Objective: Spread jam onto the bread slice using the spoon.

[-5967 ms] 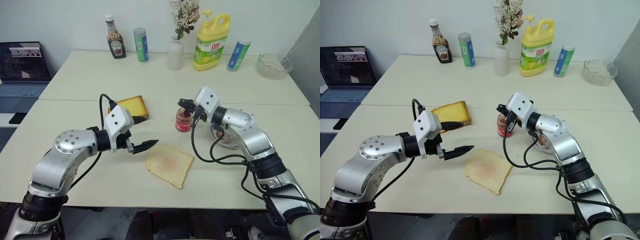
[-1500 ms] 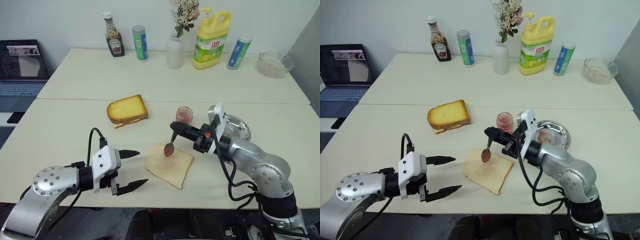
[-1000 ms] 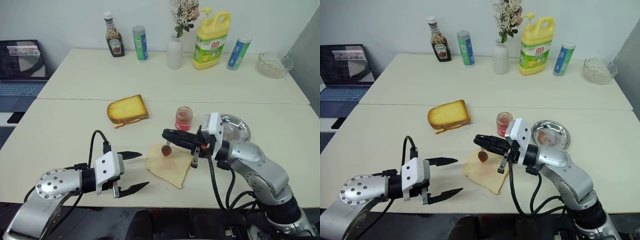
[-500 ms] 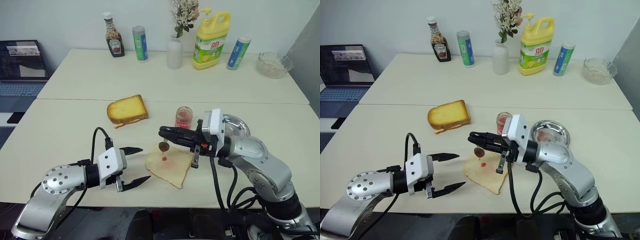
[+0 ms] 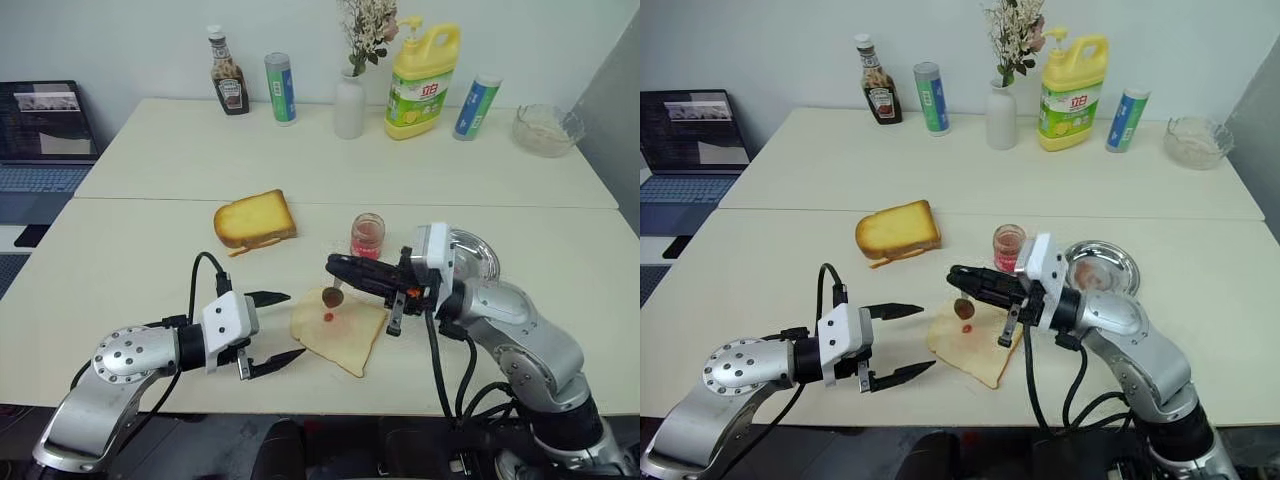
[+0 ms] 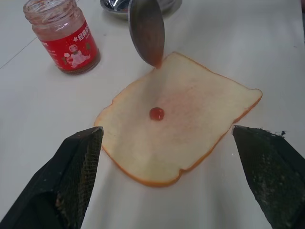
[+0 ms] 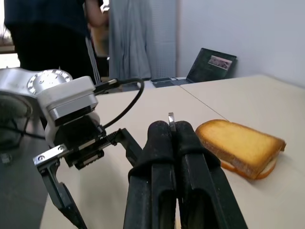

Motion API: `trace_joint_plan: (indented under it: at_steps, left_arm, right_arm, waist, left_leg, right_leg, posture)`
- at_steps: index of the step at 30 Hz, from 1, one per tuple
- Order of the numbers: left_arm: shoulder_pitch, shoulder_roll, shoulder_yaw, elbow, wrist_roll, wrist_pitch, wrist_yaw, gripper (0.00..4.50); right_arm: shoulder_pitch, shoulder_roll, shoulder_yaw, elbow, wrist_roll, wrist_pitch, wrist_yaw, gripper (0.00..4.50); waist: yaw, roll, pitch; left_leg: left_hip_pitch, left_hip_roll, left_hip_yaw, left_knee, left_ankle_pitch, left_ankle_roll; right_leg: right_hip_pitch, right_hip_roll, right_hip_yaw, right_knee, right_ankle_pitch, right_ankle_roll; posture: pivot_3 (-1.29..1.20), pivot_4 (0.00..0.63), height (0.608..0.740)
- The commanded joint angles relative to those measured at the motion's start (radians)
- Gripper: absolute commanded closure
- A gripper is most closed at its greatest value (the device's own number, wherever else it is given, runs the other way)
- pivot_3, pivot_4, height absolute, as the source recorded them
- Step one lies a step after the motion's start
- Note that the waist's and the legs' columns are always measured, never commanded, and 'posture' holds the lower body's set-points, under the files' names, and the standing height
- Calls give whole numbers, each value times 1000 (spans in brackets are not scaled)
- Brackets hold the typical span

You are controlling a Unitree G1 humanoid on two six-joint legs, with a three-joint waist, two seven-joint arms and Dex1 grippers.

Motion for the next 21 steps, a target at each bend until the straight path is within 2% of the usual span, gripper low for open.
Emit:
trace_joint_plan:
  at_steps: [1, 10, 14, 18, 21]
  left_arm:
    - [7, -5, 16, 9, 11, -43, 8, 0]
    - [87, -4, 48, 0, -32, -46, -17, 0]
    - [94, 37, 80, 4, -89, 17, -58, 0]
    - [88, 55, 88, 7, -100, 31, -70, 0]
    - [45, 102, 94, 38, -106, 39, -120, 0]
  right_arm:
    - [44, 68, -94, 7, 148, 91, -108, 4483]
    - [123, 261, -194, 130, 300, 210, -347, 4483]
    - [99, 346, -210, 210, 328, 222, -419, 4483]
    - [83, 367, -221, 250, 334, 232, -441, 4483]
    - [87, 339, -209, 291, 330, 287, -433, 4483]
  waist:
    - [0, 0, 0]
    - [-3, -1, -1]
    - [-3, -2, -1]
    - [-4, -2, -1]
    - [-4, -2, -1]
  left_leg:
    - [0, 0, 0, 0, 0, 0]
    - [4, 0, 0, 0, 0, 0]
    - [5, 0, 1, 0, 0, 0]
    - [6, 0, 1, 0, 0, 0]
    - [6, 0, 1, 0, 0, 0]
  right_leg:
    - [0, 0, 0, 1, 0, 0]
    - [0, 1, 1, 7, -1, -1]
    - [0, 1, 1, 9, -1, -1]
    - [0, 1, 2, 10, -2, -2]
    - [0, 1, 2, 10, -2, -2]
  posture:
    - [0, 150, 740]
    - [0, 150, 740]
    - [0, 150, 740]
    - [0, 150, 740]
    - [0, 150, 740]
